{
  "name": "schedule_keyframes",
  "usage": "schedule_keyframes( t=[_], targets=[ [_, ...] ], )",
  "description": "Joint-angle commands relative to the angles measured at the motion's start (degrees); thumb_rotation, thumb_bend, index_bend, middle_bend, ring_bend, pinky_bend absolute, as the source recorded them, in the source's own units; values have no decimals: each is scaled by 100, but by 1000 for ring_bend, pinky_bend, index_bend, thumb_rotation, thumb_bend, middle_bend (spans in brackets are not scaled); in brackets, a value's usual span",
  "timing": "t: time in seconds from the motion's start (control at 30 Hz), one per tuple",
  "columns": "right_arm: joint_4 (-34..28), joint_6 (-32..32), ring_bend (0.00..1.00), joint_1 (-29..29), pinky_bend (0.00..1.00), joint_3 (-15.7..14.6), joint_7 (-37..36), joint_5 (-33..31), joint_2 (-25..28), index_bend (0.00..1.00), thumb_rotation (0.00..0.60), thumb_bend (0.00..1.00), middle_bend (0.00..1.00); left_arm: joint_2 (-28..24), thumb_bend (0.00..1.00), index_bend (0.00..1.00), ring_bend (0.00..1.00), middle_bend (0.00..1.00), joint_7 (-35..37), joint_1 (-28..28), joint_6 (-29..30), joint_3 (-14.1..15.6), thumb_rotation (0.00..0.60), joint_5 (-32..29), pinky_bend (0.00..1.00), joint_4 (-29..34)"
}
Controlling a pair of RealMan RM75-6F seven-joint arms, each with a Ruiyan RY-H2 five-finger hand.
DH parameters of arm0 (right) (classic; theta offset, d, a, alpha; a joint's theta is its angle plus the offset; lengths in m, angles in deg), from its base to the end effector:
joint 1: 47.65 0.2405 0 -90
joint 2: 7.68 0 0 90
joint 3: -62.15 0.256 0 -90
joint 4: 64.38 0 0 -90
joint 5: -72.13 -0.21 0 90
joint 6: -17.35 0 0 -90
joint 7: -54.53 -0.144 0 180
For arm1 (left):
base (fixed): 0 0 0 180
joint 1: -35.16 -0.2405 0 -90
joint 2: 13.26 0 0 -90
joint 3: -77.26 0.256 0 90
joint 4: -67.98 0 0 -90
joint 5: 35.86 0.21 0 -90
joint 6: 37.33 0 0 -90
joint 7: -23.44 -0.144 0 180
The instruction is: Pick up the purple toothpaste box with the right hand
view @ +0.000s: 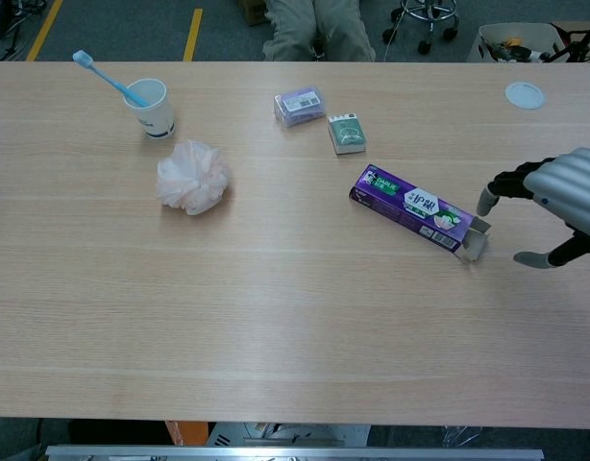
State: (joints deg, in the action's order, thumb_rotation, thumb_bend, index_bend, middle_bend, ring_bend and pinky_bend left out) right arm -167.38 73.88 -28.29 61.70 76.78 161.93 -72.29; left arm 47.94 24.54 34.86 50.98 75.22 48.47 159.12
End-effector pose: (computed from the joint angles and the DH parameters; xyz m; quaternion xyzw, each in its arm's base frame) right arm -0.2385 -0.2088 0.0668 0.8201 -0.3154 0.2523 0.4054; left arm -0.3347 0.1490 0.1853 -0.5682 -0.3896 -0.3548 0.6321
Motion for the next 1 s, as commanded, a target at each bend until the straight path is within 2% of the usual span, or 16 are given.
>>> schedule_keyframes(
  t=[0.03,0.33,0.53,0.83,0.93,1.0],
  targets=[
    [120,-231,327,186,401,43,264,-303,-241,345,600,155,372,-5,326,229,185,219,15,-10,2,4,600,-10,184,-12],
    [358,-198,327,428,401,506,1084,-1522,-647,305,600,102,352,3,326,230,185,219,50,11,-34,8,600,9,184,-34],
    [306,-315,308,950,401,842,2034,-2698,-1015,252,600,35,322,-5,326,230,185,219,48,19,16,12,600,90,184,3],
    [690,-807,279,1938,401,934,2754,-4532,-1512,170,600,0,281,-17,326,230,185,219,49,-49,44,66,600,76,184,21],
    [826,-935,276,2202,391,896,2818,-4878,-1623,157,566,0,280,-24,325,230,185,218,53,-62,65,66,600,78,185,29],
    [939,-1040,275,2395,383,861,2829,-5118,-1713,152,512,0,279,-32,326,230,185,218,51,-71,75,68,600,78,185,36]
  ],
)
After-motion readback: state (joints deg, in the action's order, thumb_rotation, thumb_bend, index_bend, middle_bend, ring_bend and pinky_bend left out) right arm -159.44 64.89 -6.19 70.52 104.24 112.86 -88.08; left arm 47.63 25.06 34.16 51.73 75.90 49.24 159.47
